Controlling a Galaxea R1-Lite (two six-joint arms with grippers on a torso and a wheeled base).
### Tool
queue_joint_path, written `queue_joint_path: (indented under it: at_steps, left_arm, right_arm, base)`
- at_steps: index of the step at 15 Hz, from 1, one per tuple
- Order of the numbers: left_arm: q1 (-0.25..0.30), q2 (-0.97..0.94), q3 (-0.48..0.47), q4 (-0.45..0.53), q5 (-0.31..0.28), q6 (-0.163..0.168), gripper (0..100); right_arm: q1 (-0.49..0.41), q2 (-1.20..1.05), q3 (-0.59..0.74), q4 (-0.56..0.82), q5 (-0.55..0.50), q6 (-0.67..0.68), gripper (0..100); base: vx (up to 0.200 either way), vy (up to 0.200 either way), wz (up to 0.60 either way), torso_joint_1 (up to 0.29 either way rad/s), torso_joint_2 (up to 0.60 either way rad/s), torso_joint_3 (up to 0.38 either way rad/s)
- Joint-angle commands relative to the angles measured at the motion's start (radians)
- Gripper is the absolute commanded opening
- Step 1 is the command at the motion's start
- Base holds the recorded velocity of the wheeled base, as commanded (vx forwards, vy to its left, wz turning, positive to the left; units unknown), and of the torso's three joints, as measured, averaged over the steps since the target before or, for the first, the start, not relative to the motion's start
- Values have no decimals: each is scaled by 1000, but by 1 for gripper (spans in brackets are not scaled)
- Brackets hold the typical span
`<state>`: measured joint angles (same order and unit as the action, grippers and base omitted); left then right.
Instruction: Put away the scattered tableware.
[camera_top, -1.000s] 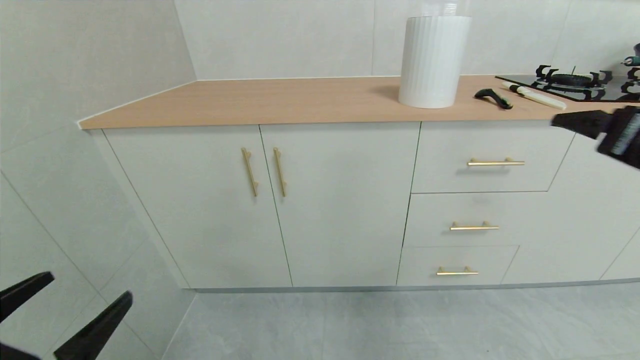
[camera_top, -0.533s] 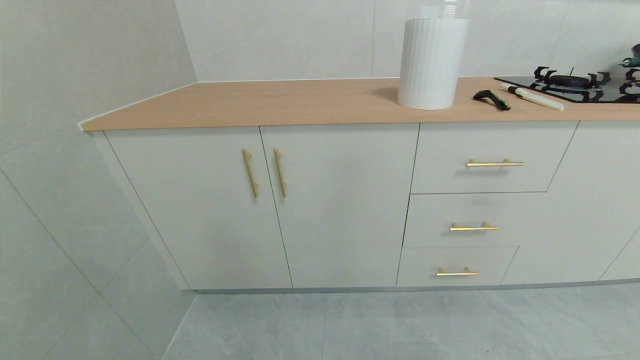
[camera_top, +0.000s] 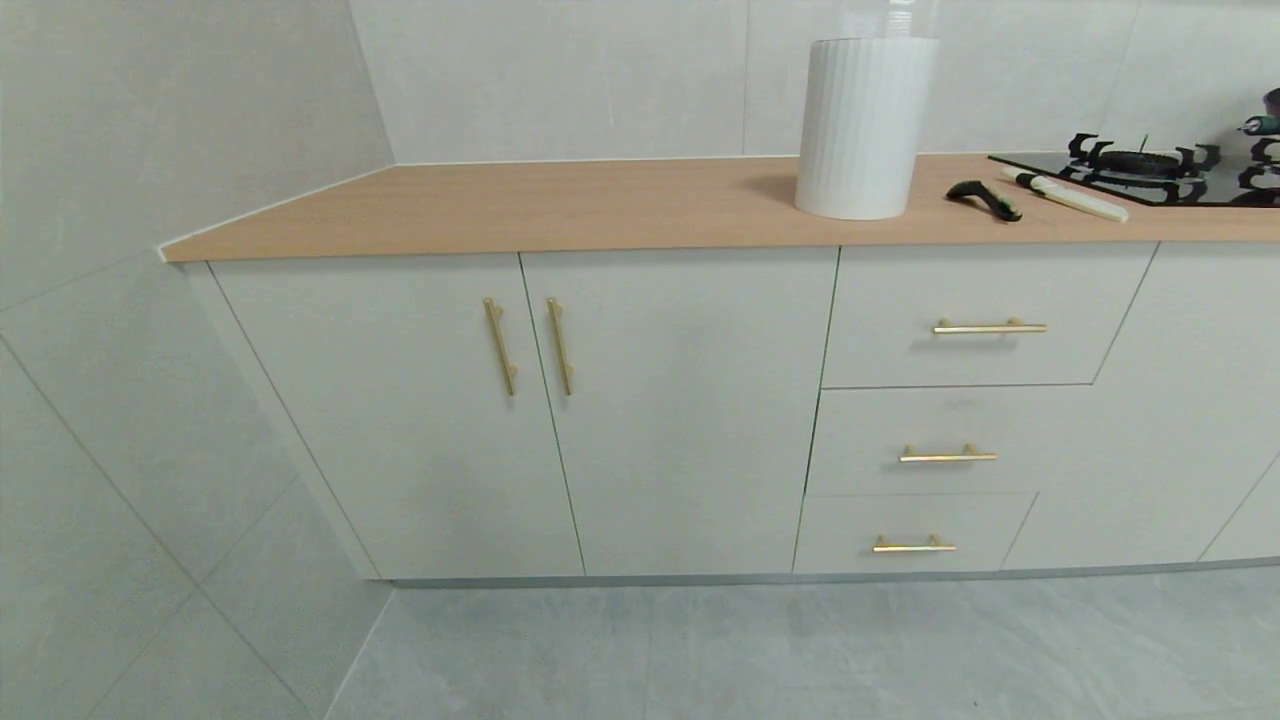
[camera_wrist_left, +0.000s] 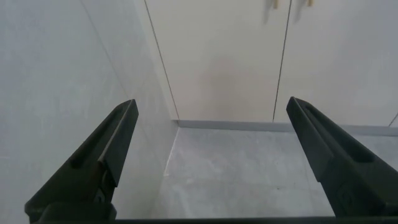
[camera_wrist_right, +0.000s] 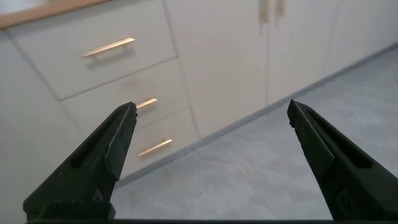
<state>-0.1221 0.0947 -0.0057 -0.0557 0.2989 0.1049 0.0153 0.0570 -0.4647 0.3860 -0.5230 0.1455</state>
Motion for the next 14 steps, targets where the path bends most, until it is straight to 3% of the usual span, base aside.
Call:
queue_joint_path:
  at_steps: [1,4,5,6,7,9,11,12,13,14]
  left_arm:
    - [2,2,6,-1,-4,-4,100]
    - [2,3,6,4,-29,-68,100]
    - [44,0,6,5,-17,-71,100]
    - [130,-52,6,7,-41,-65,100]
    - [136,-81,6,5,-75,-48,100]
    - [128,-95,6,7,-126,-50,100]
    - [128,-93,6,60,-293,-48,100]
    - [128,-95,6,56,-291,-48,100]
    - [128,-95,6,56,-290,-48,100]
    - [128,-93,6,56,-290,-73,100]
  right_arm:
    - [-15,-57,92,-10,-34,17,100]
    - [-15,-57,213,-71,-37,9,100]
    - [-15,-57,235,-105,-38,11,100]
    - [-15,-57,264,-133,-46,9,100]
    - [-15,-57,279,-137,-52,5,100]
    - [-15,-57,327,-165,-42,-35,100]
    - [-15,-57,396,-288,127,-113,100]
    - [-15,-57,416,-328,218,-127,100]
    - [-15,-57,417,-329,244,-132,100]
    - [-14,-57,419,-337,360,-146,100]
  base:
    - [0,0,0,0,0,0]
    - [0,0,0,0,0,0]
    - [0,0,0,0,0,0]
    - [0,0,0,0,0,0]
    - [0,0,0,0,0,0]
    - [0,0,0,0,0,0]
    - [0,0,0,0,0,0]
    - [0,0,0,0,0,0]
    - [0,0,0,0,0,0]
    - [0,0,0,0,0,0]
